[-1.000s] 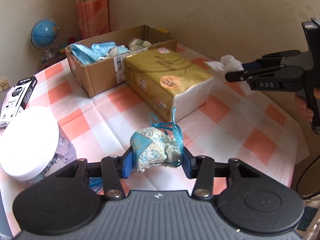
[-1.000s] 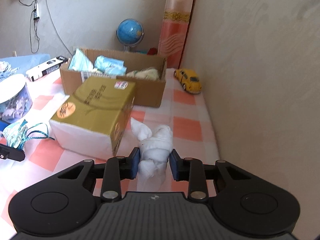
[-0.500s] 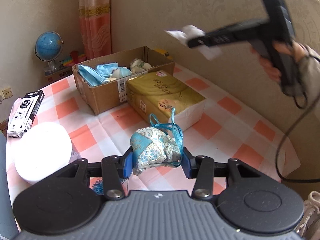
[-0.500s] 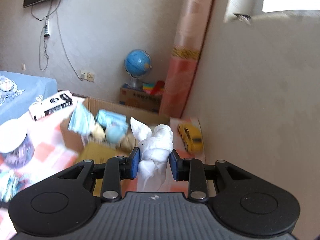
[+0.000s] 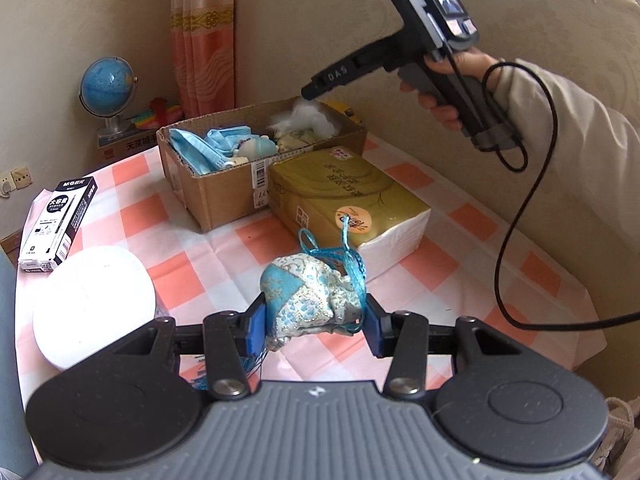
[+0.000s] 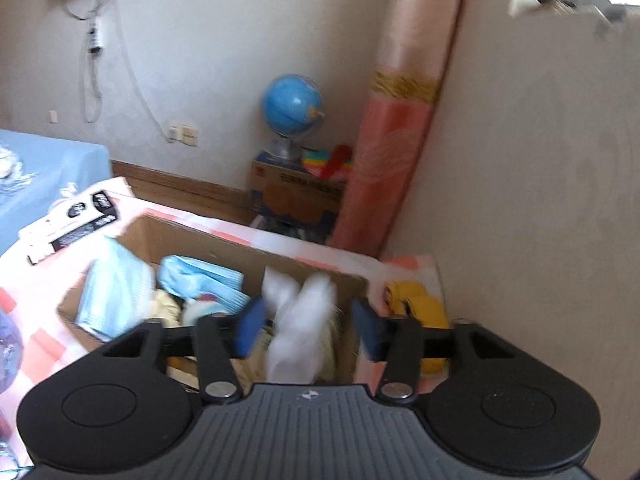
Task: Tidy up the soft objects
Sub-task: 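Carry the white cloth into the box with the right gripper and release while the left lifts the sachet, then carry the floral sachet into the box with the left gripper and release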
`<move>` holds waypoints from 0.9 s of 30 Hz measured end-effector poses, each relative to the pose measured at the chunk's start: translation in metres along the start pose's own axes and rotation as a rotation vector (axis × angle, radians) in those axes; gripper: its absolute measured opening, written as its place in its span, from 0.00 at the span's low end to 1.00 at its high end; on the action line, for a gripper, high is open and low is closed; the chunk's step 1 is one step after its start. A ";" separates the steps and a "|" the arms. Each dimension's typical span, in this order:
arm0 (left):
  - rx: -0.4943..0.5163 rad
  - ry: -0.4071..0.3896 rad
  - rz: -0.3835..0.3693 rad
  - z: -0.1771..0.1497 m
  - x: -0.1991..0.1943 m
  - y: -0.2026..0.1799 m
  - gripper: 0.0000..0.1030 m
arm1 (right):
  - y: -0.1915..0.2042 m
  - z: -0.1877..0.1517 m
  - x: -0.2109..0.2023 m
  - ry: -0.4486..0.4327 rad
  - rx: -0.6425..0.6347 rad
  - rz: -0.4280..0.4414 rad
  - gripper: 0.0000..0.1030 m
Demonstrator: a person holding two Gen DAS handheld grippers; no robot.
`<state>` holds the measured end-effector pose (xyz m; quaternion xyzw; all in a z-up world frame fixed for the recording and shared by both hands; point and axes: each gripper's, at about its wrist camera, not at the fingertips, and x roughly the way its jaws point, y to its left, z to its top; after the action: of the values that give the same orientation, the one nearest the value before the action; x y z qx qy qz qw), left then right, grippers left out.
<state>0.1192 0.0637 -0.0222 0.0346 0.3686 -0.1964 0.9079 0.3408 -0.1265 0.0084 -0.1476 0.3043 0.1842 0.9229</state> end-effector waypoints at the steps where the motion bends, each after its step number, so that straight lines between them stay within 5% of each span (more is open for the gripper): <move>1: -0.003 0.000 -0.003 0.001 0.000 0.000 0.45 | -0.002 -0.004 -0.004 -0.007 0.011 0.005 0.78; 7: -0.009 0.005 0.001 0.007 0.001 0.001 0.45 | 0.004 -0.026 -0.041 -0.024 0.046 0.007 1.00; 16: 0.022 -0.007 0.019 0.045 -0.006 0.001 0.45 | 0.023 -0.075 -0.117 -0.048 0.103 -0.032 1.00; 27: 0.066 -0.056 0.052 0.146 0.024 0.014 0.45 | 0.035 -0.137 -0.164 -0.016 0.193 -0.039 1.00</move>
<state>0.2355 0.0386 0.0663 0.0684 0.3354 -0.1859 0.9210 0.1339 -0.1886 -0.0023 -0.0625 0.3104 0.1370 0.9386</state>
